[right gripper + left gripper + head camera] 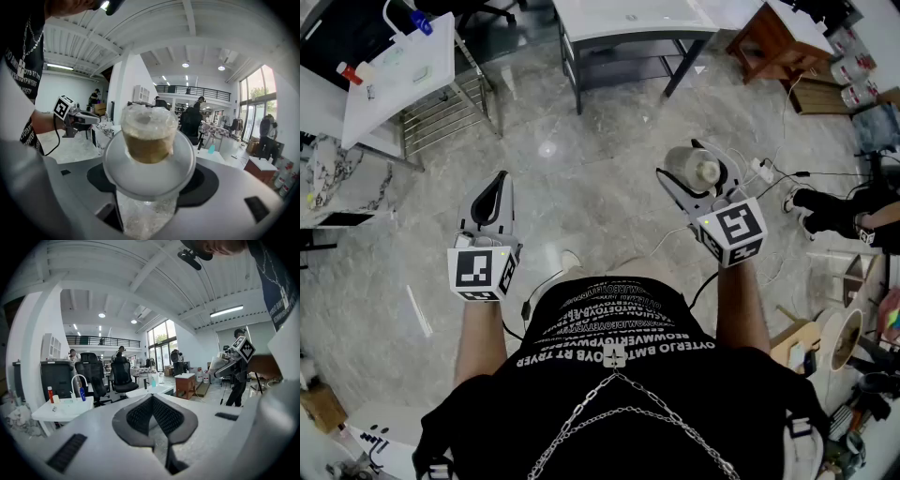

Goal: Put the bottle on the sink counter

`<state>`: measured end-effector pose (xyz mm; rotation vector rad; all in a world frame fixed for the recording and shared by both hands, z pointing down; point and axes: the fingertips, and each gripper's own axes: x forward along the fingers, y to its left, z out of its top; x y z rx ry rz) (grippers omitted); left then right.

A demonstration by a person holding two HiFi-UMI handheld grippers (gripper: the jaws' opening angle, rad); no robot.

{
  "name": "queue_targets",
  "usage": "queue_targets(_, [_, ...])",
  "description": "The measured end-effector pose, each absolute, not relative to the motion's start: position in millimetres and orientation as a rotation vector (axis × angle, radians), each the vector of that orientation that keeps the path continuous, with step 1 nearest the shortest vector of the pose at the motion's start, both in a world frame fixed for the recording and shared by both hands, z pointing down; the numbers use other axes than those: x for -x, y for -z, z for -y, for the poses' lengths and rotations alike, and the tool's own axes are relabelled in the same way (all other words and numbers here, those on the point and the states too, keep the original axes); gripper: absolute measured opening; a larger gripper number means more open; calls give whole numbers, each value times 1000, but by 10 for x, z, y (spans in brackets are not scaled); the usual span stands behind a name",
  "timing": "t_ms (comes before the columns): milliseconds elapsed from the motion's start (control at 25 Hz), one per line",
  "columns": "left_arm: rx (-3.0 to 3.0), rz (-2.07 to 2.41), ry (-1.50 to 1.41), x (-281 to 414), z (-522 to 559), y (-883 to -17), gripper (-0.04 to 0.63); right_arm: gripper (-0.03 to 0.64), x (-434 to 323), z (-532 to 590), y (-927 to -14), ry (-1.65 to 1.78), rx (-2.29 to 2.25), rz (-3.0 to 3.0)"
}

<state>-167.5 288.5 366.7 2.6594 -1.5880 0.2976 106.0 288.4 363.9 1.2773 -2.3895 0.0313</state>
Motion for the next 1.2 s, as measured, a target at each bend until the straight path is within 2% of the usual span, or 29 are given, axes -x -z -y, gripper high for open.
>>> queue_targets(360, [-2629,1619,-350,1124,-3758,-3596,6,333,-1283,-3734,-3514,-60,-1148,2475])
queue_targets(760, [-2605,1708,-398,658,-4413,-3605,6,333,-1691,-4125,-3541,-66,-1103,2579])
queue_targets(1200, [-2651,1706,-362,964,-3613,-3437,6,331,-1286,-3406,-3466,-29,-1157,2554])
